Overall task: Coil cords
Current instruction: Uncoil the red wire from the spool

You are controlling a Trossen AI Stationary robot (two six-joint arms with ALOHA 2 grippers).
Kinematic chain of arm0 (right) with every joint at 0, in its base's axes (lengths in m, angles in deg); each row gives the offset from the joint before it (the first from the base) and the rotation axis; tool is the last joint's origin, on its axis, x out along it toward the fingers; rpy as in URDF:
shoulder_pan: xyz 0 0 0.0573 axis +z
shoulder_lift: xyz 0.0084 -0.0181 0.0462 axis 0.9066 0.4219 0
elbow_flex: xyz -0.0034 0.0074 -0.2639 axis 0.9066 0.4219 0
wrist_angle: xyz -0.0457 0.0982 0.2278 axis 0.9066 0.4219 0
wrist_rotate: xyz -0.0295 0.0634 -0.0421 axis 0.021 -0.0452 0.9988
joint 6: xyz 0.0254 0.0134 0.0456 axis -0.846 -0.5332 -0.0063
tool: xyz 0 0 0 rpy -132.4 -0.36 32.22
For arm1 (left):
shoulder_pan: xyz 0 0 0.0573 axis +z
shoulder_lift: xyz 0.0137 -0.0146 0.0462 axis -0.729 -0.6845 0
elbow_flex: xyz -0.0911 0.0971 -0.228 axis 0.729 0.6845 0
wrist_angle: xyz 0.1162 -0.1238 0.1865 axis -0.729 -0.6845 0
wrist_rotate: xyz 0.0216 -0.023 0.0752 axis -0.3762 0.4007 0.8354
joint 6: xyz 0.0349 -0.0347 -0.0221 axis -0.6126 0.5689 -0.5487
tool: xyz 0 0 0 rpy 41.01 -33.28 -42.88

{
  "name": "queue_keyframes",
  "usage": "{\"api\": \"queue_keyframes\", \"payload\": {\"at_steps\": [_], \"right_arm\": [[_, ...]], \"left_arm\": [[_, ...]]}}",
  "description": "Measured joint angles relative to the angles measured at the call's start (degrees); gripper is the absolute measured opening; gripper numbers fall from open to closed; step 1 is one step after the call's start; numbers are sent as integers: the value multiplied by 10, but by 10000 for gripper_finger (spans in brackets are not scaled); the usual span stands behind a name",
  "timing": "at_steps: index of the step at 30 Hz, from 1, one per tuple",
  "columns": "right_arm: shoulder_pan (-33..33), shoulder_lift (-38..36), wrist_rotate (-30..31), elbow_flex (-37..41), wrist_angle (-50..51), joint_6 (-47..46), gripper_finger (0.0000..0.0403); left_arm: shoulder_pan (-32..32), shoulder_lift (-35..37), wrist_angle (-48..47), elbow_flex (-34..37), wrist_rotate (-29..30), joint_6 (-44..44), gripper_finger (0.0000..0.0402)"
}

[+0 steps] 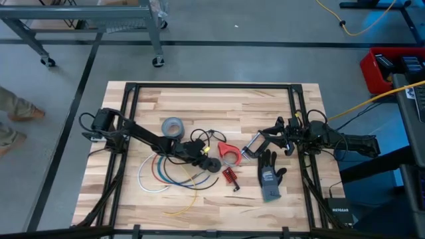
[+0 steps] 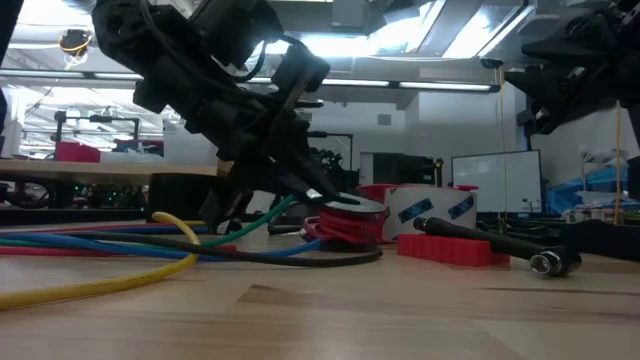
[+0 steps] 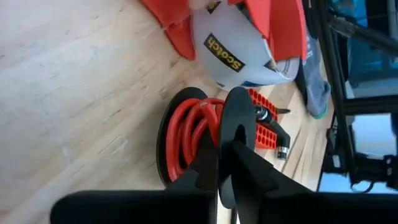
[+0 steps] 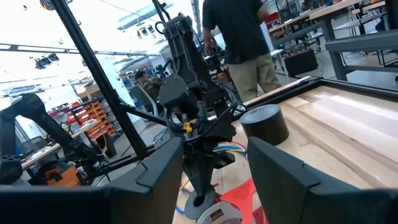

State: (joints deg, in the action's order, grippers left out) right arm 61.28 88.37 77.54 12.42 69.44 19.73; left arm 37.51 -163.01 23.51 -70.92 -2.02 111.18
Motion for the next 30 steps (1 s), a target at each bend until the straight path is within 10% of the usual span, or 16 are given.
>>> {"api": "queue_keyframes", "payload": {"at_steps": [15, 23, 30], "right_arm": [[0, 59, 18, -41, -5, 59, 186], [0, 228, 31, -94, -34, 141, 186], [0, 422, -3, -187, -76, 245, 186]], "left_arm": [[31, 144, -69, 1, -19, -274, 5], [34, 196, -14, 0, -55, -478, 4], [34, 196, -2, 0, -101, -491, 4]]}}
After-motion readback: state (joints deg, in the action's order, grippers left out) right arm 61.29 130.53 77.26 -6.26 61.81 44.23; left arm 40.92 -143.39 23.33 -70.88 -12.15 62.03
